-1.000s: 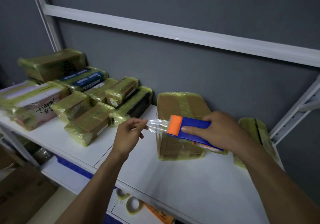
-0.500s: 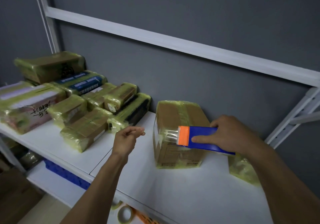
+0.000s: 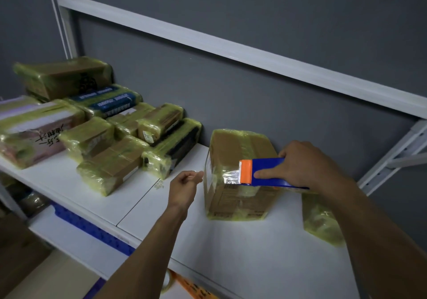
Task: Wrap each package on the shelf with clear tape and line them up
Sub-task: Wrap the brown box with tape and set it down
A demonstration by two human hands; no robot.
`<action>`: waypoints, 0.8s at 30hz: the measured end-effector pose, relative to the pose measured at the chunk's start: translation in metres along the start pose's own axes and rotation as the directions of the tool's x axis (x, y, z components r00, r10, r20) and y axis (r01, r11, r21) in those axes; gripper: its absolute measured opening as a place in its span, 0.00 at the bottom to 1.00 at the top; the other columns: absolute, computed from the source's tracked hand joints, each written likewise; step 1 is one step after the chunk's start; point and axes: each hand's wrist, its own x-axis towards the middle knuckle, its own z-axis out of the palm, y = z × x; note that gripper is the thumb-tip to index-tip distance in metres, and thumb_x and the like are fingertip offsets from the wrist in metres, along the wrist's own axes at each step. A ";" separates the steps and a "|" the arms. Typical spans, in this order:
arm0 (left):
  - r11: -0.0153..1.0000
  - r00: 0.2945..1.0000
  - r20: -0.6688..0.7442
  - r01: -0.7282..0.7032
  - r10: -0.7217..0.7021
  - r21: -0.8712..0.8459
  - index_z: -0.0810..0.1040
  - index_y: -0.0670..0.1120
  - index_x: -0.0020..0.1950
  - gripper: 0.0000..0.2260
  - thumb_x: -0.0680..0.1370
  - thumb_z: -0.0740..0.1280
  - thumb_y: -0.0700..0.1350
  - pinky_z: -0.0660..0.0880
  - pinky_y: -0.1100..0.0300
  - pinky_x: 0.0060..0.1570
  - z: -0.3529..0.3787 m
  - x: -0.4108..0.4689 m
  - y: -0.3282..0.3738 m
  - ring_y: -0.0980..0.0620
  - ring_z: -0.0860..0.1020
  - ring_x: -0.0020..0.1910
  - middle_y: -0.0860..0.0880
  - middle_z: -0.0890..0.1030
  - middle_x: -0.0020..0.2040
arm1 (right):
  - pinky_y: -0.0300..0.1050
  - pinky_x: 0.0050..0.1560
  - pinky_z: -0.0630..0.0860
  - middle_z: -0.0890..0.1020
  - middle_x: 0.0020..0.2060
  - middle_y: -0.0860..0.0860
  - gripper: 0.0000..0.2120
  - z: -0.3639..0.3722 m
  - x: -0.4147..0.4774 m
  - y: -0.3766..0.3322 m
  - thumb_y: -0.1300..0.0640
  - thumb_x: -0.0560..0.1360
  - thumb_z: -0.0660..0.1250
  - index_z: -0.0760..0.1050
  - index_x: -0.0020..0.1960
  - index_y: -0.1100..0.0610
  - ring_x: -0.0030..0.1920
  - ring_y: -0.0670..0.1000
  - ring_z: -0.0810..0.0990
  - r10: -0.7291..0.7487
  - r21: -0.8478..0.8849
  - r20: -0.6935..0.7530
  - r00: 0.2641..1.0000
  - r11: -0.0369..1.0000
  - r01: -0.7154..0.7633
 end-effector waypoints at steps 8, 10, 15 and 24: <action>0.998 0.997 0.040 0.063 -0.064 0.020 0.81 0.45 0.51 0.10 0.77 0.73 0.50 0.66 0.61 0.27 0.028 0.006 -0.006 0.52 0.69 0.34 0.48 0.86 0.46 | 0.46 0.37 0.78 0.81 0.35 0.50 0.39 0.007 0.032 -0.005 0.19 0.50 0.74 0.79 0.39 0.54 0.36 0.50 0.81 0.018 -0.084 0.033 0.999 0.996 -0.015; 0.998 0.998 0.047 0.036 -0.038 0.046 0.83 0.46 0.48 0.08 0.76 0.72 0.50 0.72 0.58 0.32 0.033 0.009 -0.006 0.51 0.73 0.37 0.53 0.86 0.42 | 0.47 0.39 0.79 0.81 0.36 0.50 0.40 0.010 0.039 -0.004 0.19 0.50 0.74 0.78 0.40 0.54 0.36 0.50 0.81 0.018 -0.086 0.047 0.999 0.996 -0.014; 0.984 0.994 0.031 0.103 -0.109 0.144 0.84 0.52 0.58 0.20 0.70 0.74 0.60 0.81 0.52 0.48 0.035 0.018 0.003 0.47 0.81 0.49 0.48 0.85 0.56 | 0.45 0.36 0.77 0.81 0.36 0.49 0.40 0.014 0.048 0.002 0.18 0.50 0.73 0.78 0.40 0.53 0.36 0.50 0.81 0.027 -0.065 0.064 0.998 0.998 -0.023; 0.974 0.946 0.262 -0.215 0.189 0.074 0.85 0.58 0.56 0.21 0.82 0.56 0.67 0.78 0.58 0.56 0.055 -0.010 -0.019 0.59 0.83 0.53 0.56 0.87 0.50 | 0.44 0.35 0.76 0.81 0.33 0.49 0.40 0.021 0.059 0.008 0.18 0.50 0.73 0.79 0.38 0.54 0.34 0.50 0.81 0.026 -0.030 0.067 0.997 0.999 -0.024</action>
